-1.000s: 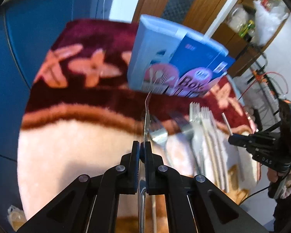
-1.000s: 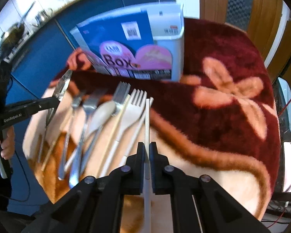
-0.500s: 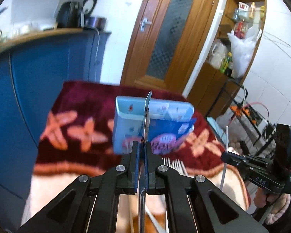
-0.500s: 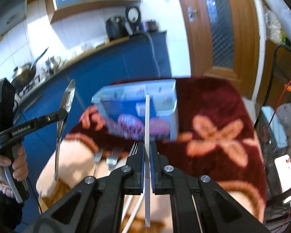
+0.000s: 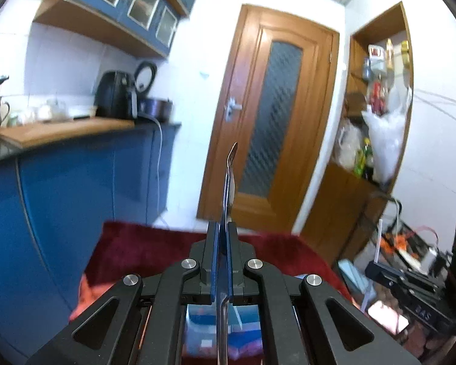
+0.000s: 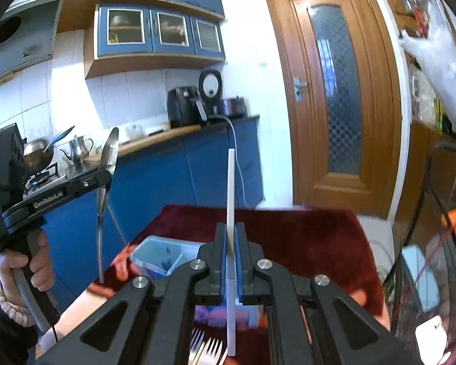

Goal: Organize utensils
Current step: 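Carry both knives over the blue caddy and lower them inside, then open both tools to release the knives and pull back, then grasp a wooden chopstick with the left tool while the right tool grasps a white plastic knife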

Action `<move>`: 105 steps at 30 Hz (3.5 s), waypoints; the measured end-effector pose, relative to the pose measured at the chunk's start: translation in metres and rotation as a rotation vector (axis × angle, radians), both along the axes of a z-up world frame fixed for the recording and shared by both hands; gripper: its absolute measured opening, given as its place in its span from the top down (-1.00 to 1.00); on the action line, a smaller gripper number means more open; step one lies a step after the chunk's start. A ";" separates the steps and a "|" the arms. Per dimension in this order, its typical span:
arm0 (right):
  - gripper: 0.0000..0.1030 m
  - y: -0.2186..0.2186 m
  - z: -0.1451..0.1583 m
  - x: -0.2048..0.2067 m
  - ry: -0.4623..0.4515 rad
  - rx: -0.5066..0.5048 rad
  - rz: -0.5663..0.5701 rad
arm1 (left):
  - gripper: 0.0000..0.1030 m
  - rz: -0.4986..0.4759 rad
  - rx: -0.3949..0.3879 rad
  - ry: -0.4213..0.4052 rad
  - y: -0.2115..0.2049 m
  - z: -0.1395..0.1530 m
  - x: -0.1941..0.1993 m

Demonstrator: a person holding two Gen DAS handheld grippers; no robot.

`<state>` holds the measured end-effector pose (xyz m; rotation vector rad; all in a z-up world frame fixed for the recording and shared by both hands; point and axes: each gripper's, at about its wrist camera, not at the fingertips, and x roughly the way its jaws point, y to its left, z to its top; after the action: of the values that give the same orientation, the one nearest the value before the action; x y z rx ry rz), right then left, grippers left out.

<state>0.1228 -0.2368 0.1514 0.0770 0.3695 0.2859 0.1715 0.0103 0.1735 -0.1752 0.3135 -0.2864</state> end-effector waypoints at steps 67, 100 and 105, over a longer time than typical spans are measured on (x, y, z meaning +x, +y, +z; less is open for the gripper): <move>0.20 0.024 -0.035 -0.040 0.134 -0.023 0.045 | 0.40 0.026 0.151 0.296 0.021 -0.076 -0.061; 0.19 0.017 -0.126 -0.046 0.642 -0.041 0.057 | 0.31 -0.110 0.299 0.762 -0.007 -0.170 -0.066; 0.19 0.021 -0.136 -0.036 0.718 -0.060 0.073 | 0.31 -0.112 0.306 0.794 -0.007 -0.175 -0.056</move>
<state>0.0873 -0.2154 0.0158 0.1067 1.0947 0.3135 0.1152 0.0031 -0.0012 0.0407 1.1491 -0.2660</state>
